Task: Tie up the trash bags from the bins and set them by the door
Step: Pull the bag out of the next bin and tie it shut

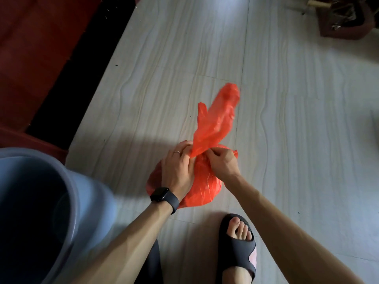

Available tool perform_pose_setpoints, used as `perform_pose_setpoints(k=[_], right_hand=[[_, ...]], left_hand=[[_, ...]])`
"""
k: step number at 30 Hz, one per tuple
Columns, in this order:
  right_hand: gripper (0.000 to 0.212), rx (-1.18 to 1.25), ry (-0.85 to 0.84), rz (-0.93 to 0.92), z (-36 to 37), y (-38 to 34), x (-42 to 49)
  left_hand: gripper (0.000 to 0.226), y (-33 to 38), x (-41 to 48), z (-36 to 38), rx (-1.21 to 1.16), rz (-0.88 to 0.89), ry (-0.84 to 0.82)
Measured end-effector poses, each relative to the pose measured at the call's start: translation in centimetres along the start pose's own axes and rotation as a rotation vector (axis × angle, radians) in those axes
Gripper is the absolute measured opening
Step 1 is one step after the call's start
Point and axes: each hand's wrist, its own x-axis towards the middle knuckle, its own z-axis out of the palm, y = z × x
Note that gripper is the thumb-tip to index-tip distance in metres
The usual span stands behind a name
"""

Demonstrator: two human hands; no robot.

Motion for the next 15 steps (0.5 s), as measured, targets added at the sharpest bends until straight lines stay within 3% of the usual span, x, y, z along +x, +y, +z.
perform_pose_setpoints(k=[5,9,11,13,15], right_hand=[[0.021,-0.005,-0.111,-0.037,-0.1,0.0,-0.1],[0.017,0.301,-0.323,0.051,-0.8,-0.2,-1.1],[0.032,0.361,-0.376,0.072,-1.0,-0.2,-1.2],[0.065,0.333,-0.295,0.121,-0.8,-0.2,-0.9],[0.061,0.337,-0.125,0.173,-0.6,-0.2,-0.3]], left_hand=[[0.026,-0.6,-0.3,0.7,0.079,0.136,-0.042],[0.026,-1.3,0.7,1.3,0.271,0.168,-0.122],[0.028,-0.4,1.1,0.8,0.425,0.225,-0.148],[0.028,1.1,1.3,-0.1,0.535,0.296,-0.149],[0.027,2.2,1.3,-0.2,0.543,0.347,-0.141]])
